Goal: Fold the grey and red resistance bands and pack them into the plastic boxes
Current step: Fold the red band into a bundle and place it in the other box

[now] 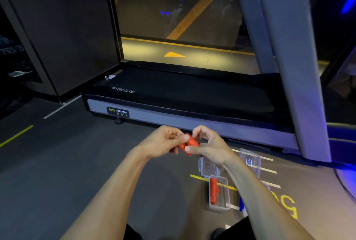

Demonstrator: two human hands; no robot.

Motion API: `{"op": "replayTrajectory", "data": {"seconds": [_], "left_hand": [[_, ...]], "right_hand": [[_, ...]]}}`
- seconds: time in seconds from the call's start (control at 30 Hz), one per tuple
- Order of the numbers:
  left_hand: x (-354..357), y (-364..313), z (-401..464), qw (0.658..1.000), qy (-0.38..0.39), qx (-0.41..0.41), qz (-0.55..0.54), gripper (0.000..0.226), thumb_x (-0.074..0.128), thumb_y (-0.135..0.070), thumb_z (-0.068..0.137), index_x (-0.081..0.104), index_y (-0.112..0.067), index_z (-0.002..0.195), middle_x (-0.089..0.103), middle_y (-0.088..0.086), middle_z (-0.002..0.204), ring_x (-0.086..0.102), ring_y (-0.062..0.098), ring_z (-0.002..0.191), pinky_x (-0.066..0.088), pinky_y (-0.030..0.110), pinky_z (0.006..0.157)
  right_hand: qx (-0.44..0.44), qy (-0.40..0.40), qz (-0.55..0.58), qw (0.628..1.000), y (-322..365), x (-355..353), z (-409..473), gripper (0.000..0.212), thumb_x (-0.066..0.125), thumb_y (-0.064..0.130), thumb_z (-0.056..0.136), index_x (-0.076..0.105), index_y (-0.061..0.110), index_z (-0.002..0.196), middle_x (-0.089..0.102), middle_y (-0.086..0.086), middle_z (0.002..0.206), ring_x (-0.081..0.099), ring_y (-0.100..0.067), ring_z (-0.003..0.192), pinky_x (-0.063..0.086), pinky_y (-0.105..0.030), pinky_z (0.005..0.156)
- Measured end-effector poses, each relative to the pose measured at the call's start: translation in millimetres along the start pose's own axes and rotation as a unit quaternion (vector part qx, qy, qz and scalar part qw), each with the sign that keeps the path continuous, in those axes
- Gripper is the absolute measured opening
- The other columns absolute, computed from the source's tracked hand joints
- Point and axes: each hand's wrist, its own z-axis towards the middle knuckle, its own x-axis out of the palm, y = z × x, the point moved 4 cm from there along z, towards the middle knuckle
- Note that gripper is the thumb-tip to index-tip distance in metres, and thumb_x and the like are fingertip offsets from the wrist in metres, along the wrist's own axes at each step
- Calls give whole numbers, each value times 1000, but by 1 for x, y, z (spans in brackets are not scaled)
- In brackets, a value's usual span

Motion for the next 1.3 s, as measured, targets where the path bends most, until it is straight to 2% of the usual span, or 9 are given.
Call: {"op": "replayTrajectory", "data": {"seconds": [0.1,0.23,0.47,0.67,0.83,1.03,1.13,1.2,1.3], "left_hand": [[4,-9,4,999,-13,24,-46,24,59,-22,103,70,-2,108,77,5,86,59,11,65,50,27,68],[11,-15,11,996,-38,36,-72,20,57,-13,104,66,0,115,76,11,92,59,14,69,52,28,68],[55,-33,38,996,-15,40,-77,22,60,1,98,63,-13,114,68,1,77,62,14,72,56,27,69],[76,-66,72,999,27,31,-15,10,64,-11,99,55,-11,103,75,2,82,65,12,71,55,29,68],[83,-67,95,989,-76,72,-100,12,65,-3,97,58,-7,106,68,30,95,62,17,69,55,30,68],[120,-15,134,976,-118,43,-175,15,66,-1,96,59,-12,102,62,15,78,59,13,61,53,25,68],[144,31,157,977,-120,8,-178,17,67,-1,95,58,-15,101,65,11,77,60,8,60,52,21,64],[160,71,172,977,-113,-40,-177,18,67,-3,96,56,-17,101,68,8,78,62,10,62,52,22,62],[188,133,192,974,-76,-119,-178,20,62,-3,98,50,-19,98,67,11,84,64,11,63,53,19,60]], "right_hand": [[13,-27,82,996,5,-10,-5,35,83,16,82,62,9,109,71,-18,106,69,-23,84,53,-33,66],[67,-11,117,991,4,-25,-11,25,63,24,99,65,4,115,77,-12,96,70,-21,84,60,-32,74],[35,-116,178,976,-8,-73,-23,17,70,3,93,69,5,111,73,-17,95,73,-21,80,62,-30,73],[17,-171,220,960,-8,-104,-27,27,71,-3,89,71,9,113,72,-11,89,74,-17,78,62,-29,77],[72,-217,316,921,-3,-118,-8,32,78,11,88,69,11,118,74,-8,97,67,-14,83,58,-31,73],[154,-241,242,927,-51,-132,15,24,77,26,90,73,13,110,78,-4,102,72,-17,97,55,-31,76],[178,-271,236,916,-96,-136,31,3,75,18,92,72,18,90,75,-5,90,68,-15,84,53,-24,59],[212,-288,224,906,-135,-137,41,13,73,12,91,69,17,79,72,-2,76,66,-11,66,47,-18,45],[263,-295,193,898,-198,-137,53,16,75,10,85,65,17,75,67,-6,71,58,-12,55,40,-18,39]]}}
